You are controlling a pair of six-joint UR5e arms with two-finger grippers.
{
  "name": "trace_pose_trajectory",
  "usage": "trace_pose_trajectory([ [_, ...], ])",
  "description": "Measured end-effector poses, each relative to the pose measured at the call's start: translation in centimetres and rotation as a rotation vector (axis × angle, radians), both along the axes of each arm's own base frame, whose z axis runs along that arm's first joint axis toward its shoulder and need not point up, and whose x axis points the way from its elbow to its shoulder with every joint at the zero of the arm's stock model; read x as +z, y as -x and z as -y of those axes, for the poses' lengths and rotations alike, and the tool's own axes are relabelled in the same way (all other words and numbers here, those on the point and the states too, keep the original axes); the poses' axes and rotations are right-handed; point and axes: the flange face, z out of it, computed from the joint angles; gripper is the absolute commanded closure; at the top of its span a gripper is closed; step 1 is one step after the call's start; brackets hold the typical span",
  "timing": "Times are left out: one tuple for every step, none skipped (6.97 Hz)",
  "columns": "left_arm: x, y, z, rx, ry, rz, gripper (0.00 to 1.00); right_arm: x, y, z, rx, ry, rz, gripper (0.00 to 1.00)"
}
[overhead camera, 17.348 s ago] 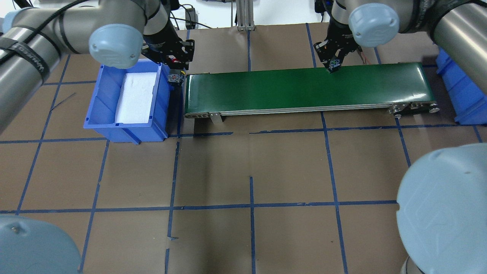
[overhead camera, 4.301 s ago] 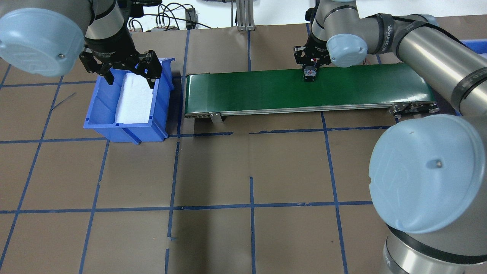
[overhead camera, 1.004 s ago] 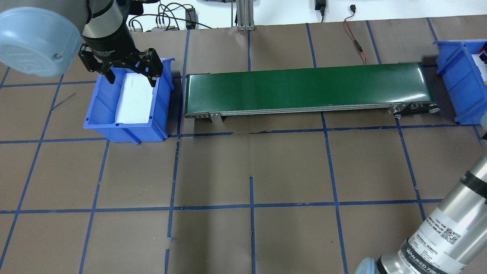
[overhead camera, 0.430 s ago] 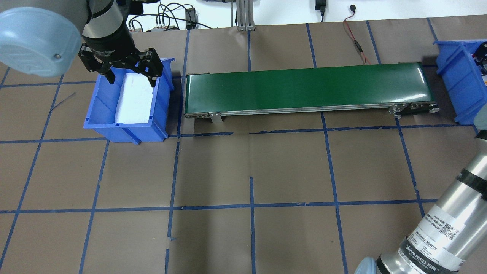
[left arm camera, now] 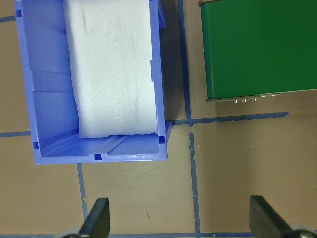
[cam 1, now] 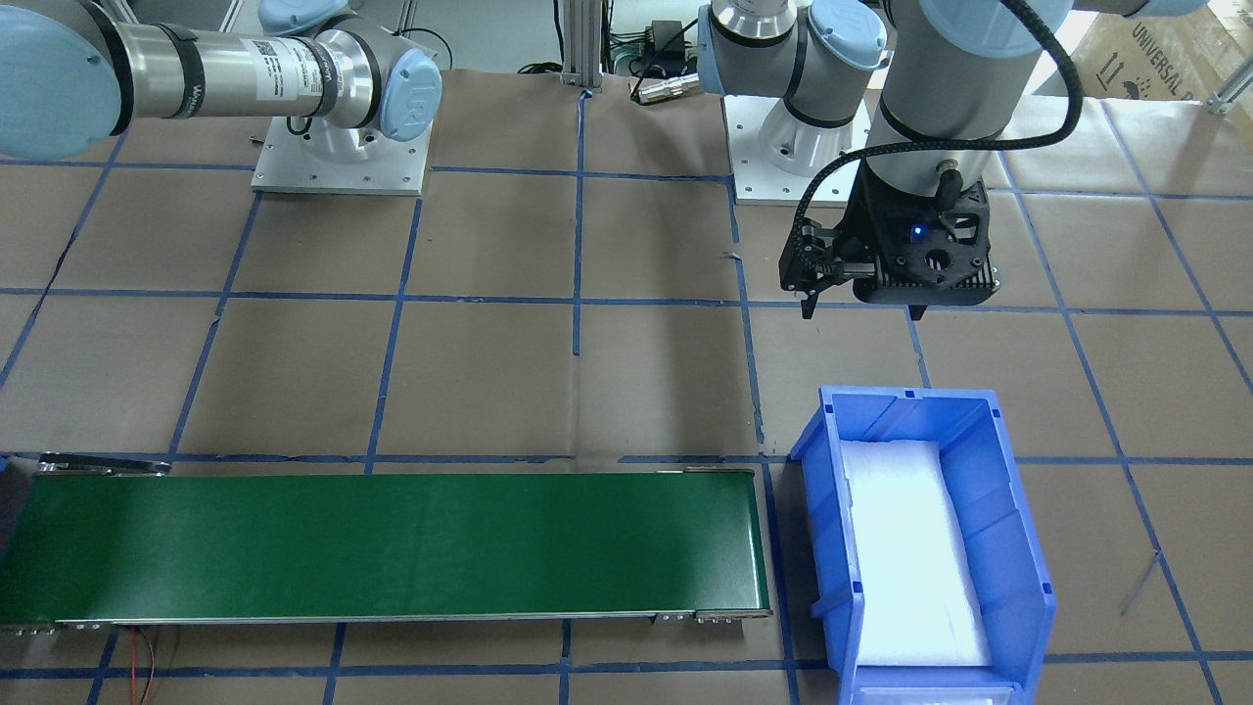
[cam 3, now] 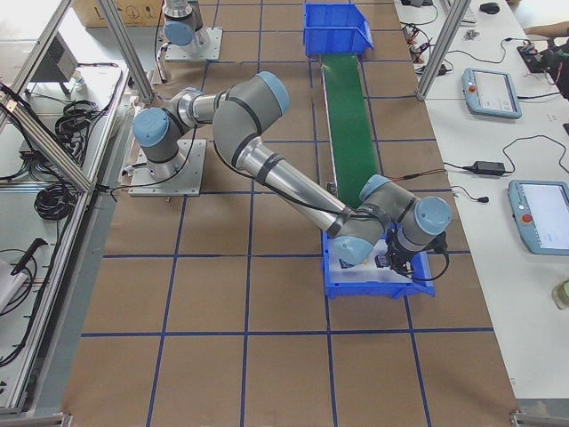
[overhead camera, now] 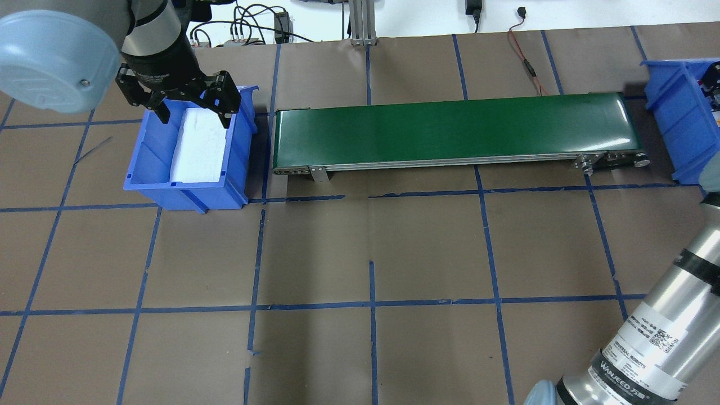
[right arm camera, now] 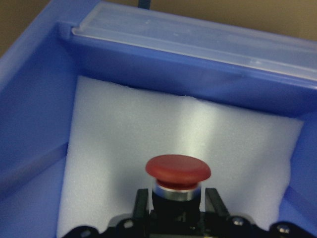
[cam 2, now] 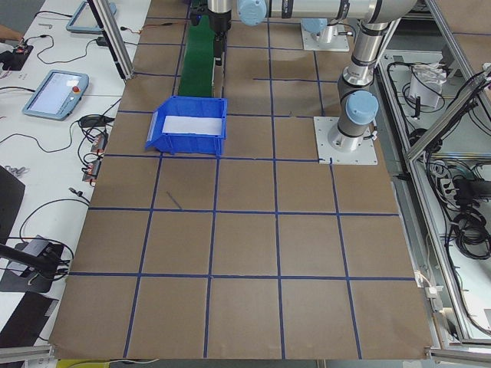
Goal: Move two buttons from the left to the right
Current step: 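Lower the red button into the bin beside the yellow button and release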
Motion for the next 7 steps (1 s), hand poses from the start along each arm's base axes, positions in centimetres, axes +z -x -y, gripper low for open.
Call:
trace_pose_trajectory([
  [0.02, -0.04, 0.01, 0.001, 0.0, 0.0, 0.0, 0.0, 0.04, -0.02, -0.001, 0.0, 0.001, 0.63],
  [0.02, -0.01, 0.01, 0.0, 0.0, -0.001, 0.0, -0.02, 0.05, -0.03, -0.001, -0.001, 0.002, 0.57],
  [-0.02, 0.01, -0.01, 0.0, 0.0, 0.0, 0.0, -0.01, 0.06, -0.04, -0.001, -0.001, 0.003, 0.56],
  [-0.04, 0.02, -0.01, 0.0, -0.001, 0.0, 0.0, 0.0, 0.05, -0.05, 0.0, -0.002, 0.004, 0.53],
  [-0.04, 0.05, -0.02, -0.001, -0.001, 0.0, 0.0, -0.02, 0.03, -0.06, -0.001, -0.003, 0.006, 0.5],
  [-0.07, 0.07, -0.02, -0.001, -0.001, -0.001, 0.0, -0.02, 0.04, -0.07, -0.002, -0.002, 0.009, 0.46],
  [-0.1, 0.06, 0.01, -0.001, -0.002, -0.001, 0.0, -0.02, 0.02, -0.05, -0.002, 0.002, 0.015, 0.45],
])
